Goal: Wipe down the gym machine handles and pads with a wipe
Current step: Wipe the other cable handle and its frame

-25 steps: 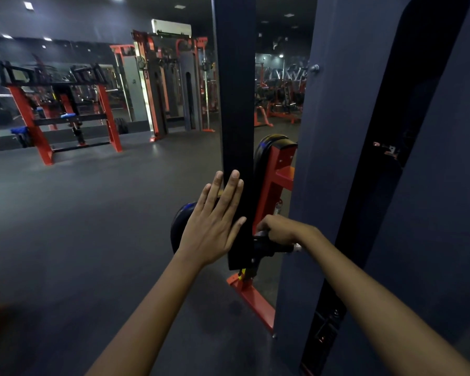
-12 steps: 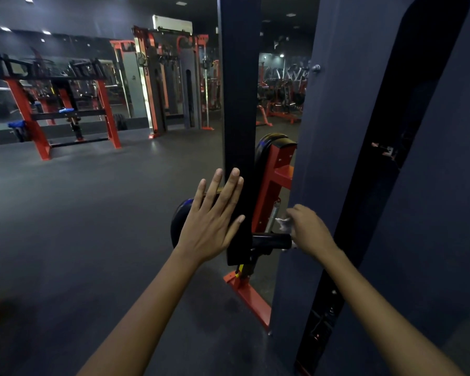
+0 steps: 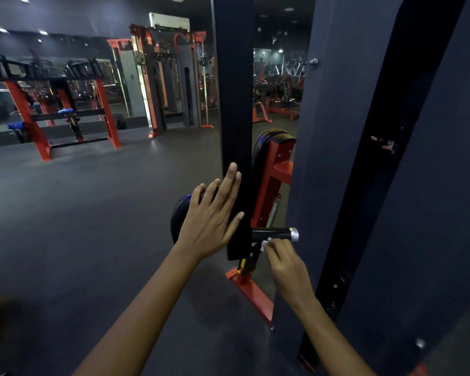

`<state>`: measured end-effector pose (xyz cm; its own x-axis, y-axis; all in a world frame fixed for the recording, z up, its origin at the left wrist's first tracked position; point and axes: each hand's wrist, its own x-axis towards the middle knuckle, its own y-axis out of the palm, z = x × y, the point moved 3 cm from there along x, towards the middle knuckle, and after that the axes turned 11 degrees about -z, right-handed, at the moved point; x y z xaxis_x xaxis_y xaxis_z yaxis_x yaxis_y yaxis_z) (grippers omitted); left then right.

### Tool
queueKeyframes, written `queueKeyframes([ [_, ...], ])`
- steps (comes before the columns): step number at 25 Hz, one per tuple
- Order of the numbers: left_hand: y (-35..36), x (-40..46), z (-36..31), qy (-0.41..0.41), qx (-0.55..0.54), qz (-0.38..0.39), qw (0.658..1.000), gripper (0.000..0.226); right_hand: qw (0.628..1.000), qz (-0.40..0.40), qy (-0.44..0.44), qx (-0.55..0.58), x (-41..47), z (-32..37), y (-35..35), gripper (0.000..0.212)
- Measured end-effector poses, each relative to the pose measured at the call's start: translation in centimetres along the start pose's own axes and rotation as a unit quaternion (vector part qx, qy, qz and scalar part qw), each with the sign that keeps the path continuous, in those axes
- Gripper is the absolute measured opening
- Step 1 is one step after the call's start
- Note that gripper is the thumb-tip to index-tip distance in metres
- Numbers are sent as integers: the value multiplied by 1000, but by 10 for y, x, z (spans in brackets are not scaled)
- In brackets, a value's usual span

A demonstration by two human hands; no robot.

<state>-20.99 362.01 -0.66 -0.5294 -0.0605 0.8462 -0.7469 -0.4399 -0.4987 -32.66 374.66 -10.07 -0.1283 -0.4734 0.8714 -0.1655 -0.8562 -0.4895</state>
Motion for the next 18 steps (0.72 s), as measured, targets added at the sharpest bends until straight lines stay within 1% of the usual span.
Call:
queueKeyframes([
  [2,0,0,0,-4,-1,-3,1000,77,999,-10,24,-20,-1,-19,-10,20],
  [5,1,0,-2,-7,-4,-5,1000,77,993,-21,104,-41,-4,-45,-18,21],
  [7,2,0,-3,-8,-4,-4,1000,77,987,-46,151,-14,-3,-48,-22,22],
  [8,2,1,-3,-9,-5,-4,1000,77,986,-65,155,8,0,-41,-24,22],
  [10,2,1,-2,-10,-3,-4,1000,77,988,-92,110,48,10,-15,-21,17],
  [11,2,1,-2,-10,-1,-4,1000,77,992,-85,72,61,13,-2,-15,18],
  [13,1,0,-2,-8,1,-3,1000,77,997,-33,3,66,14,18,0,26],
  [15,1,1,-2,-5,4,0,1000,77,997,0,-31,64,13,19,8,39],
  [18,2,1,0,-8,2,4,1000,76,996,-3,-79,42,11,5,1,37],
])
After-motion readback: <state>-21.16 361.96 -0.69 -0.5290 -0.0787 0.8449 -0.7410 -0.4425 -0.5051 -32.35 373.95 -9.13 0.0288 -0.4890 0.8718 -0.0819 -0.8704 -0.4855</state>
